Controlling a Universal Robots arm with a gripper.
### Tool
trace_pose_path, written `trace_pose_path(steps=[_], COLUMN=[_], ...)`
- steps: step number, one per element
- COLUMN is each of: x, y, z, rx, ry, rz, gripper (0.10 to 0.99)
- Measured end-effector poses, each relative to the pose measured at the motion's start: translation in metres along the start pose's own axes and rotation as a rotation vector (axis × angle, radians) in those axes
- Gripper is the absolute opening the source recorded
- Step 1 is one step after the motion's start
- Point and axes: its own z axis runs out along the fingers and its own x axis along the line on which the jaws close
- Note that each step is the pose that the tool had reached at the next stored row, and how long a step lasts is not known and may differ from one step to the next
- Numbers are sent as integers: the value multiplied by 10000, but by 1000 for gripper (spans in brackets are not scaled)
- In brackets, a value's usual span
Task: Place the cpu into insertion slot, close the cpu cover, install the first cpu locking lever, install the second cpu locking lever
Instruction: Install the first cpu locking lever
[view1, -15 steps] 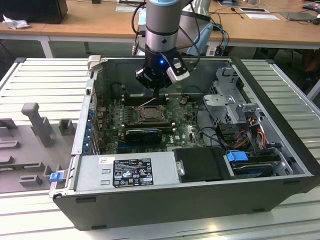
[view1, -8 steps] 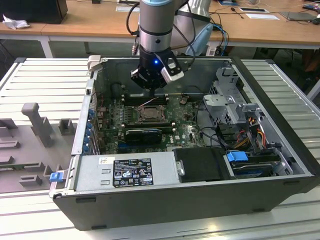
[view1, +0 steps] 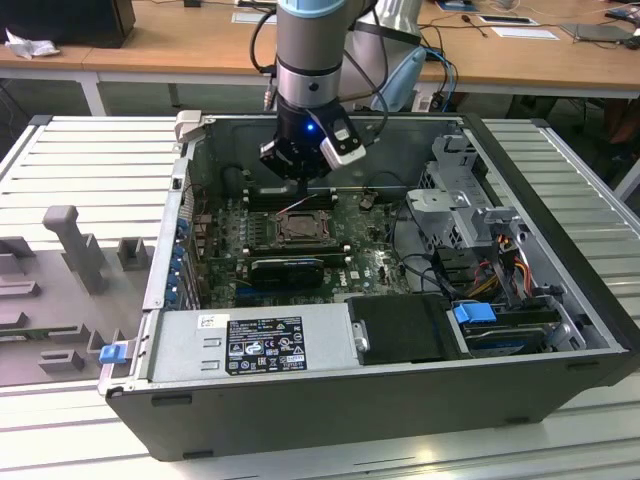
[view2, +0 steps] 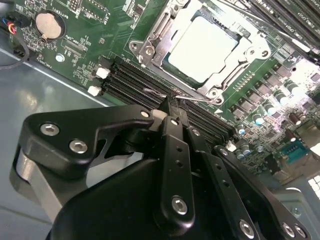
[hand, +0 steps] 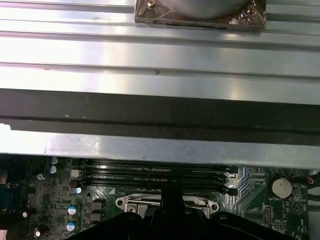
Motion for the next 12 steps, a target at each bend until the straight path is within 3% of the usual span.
trace_pose_path(steps=[5, 7, 12], x=[-7, -52, -81], y=[39, 50, 39], z=[50, 85, 167], rx=[-1, -3, 3], ry=[7, 7, 4], rz=[-77, -78, -57], gripper=[106, 106, 106])
